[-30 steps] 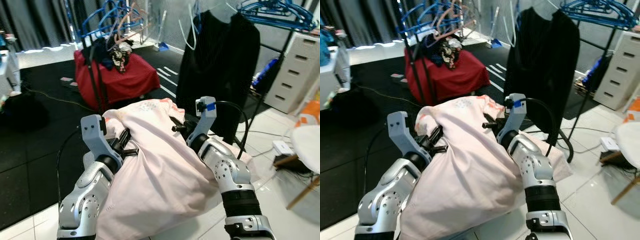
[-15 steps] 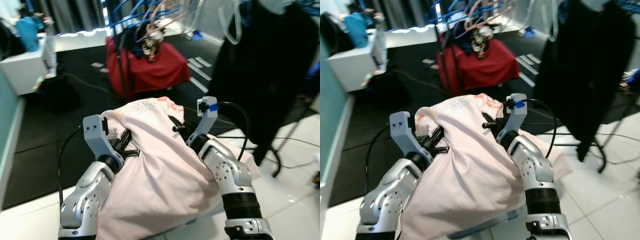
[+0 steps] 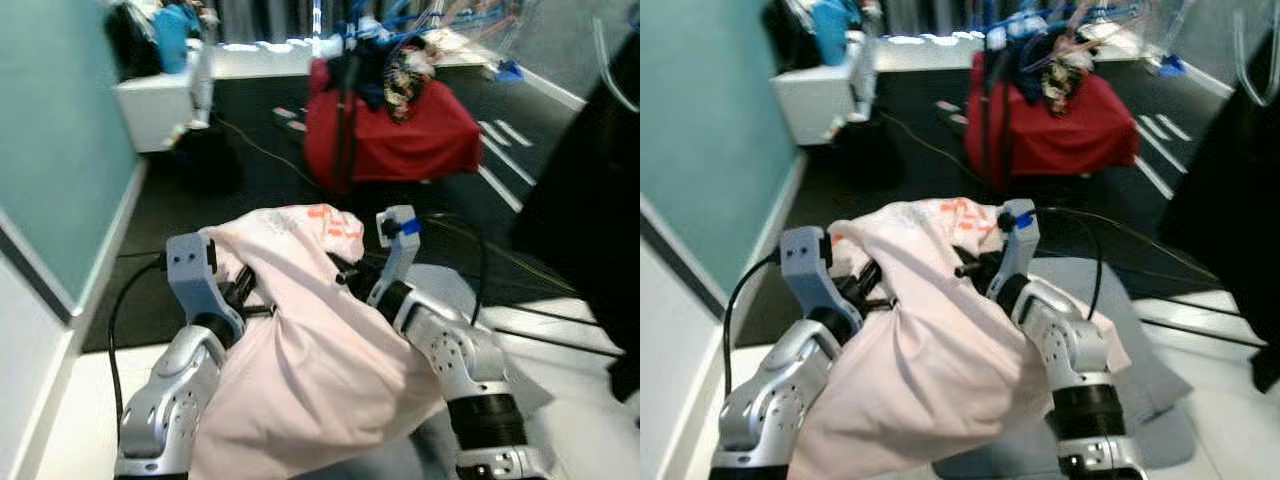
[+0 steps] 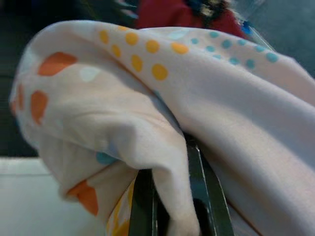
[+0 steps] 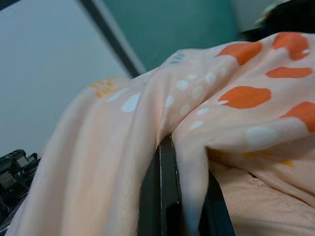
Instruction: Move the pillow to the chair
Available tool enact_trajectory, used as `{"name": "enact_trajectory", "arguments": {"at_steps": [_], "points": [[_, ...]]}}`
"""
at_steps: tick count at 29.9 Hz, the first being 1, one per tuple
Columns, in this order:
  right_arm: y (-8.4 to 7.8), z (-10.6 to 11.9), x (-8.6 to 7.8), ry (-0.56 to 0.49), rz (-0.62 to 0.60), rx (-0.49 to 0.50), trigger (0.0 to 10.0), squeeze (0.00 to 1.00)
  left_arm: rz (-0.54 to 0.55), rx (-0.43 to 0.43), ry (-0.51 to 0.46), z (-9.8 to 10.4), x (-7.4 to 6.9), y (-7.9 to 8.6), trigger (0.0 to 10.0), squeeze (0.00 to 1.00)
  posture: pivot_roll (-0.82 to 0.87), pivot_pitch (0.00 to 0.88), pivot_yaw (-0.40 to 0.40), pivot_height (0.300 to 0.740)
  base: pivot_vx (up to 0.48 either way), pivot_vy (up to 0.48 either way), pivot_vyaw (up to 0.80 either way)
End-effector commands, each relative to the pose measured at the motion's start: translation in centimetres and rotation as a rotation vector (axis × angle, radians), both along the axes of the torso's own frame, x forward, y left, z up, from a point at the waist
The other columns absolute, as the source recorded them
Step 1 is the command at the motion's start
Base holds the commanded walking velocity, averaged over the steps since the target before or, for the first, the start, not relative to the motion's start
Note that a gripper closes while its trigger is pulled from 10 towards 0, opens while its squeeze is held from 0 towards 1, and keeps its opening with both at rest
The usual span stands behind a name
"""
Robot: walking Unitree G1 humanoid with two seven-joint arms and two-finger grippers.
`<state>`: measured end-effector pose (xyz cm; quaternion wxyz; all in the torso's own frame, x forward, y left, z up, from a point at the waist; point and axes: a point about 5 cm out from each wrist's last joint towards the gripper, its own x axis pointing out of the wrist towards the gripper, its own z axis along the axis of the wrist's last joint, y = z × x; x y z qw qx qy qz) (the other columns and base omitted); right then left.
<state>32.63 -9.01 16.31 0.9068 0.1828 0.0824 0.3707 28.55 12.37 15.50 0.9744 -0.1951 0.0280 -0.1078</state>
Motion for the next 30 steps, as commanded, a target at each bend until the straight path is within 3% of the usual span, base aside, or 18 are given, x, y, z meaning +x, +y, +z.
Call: {"name": "enact_trajectory", "arguments": {"at_steps": [1,30], "points": [[3.1,1.0,-1.1,-0.047,0.181,0.043,10.0,0.0,-0.096,-0.014,-0.035,0.9,0.0,-2.1,10.0,0.0,-0.1,0.0,-0.012,0.74,0.0,0.0,0.79],[3.5,1.1,-2.4,-0.035,0.307,0.046,10.0,0.0,-0.098,0.003,-0.009,0.6,0.0,-2.0,10.0,0.0,-0.11,0.0,-0.009,0.74,0.0,0.0,0.79]]}}
